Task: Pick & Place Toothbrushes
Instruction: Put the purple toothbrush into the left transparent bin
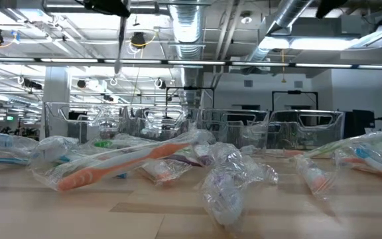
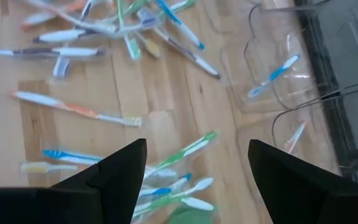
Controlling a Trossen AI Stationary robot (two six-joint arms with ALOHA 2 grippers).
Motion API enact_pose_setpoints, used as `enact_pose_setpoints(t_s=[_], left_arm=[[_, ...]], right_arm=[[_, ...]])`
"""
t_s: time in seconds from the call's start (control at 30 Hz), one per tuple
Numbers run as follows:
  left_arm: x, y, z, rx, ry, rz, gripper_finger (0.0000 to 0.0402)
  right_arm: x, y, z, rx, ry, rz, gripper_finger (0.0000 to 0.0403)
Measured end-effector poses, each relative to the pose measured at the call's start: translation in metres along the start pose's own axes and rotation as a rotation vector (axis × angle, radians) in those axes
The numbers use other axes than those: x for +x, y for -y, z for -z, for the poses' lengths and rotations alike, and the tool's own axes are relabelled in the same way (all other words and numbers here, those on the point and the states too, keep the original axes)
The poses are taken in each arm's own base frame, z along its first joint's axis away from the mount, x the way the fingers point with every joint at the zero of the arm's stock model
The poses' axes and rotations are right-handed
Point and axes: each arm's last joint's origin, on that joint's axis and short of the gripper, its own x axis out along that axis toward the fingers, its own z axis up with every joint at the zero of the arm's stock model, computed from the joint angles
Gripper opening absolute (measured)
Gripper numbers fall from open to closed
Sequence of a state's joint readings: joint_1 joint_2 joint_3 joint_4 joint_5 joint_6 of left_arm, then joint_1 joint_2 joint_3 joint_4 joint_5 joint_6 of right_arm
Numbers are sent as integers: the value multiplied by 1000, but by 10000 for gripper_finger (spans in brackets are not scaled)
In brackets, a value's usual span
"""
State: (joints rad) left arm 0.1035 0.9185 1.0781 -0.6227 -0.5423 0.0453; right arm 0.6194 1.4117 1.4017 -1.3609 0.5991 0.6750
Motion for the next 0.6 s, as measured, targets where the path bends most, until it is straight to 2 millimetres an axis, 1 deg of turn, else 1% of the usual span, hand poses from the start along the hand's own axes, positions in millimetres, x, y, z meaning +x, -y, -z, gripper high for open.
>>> enact_pose_setpoints(t_s=[0.13, 0.23, 0.37, 0.47, 0.6], left_arm=[[6, -24, -1, -57, -48, 3, 18], [17, -39, 6, -98, -119, 19, 18], [40, -59, 22, -170, -290, -36, 19], [59, -71, 31, -234, -367, 10, 19], [85, -81, 44, -314, -465, 55, 20]], right_arm=[[8, -9, 8, -23, -5, -2, 276], [12, -12, 9, -13, -6, -22, 276], [16, -12, 8, -9, -10, -33, 276], [17, -11, 7, -13, -7, -35, 276], [19, -10, 4, 1, -9, -45, 276]])
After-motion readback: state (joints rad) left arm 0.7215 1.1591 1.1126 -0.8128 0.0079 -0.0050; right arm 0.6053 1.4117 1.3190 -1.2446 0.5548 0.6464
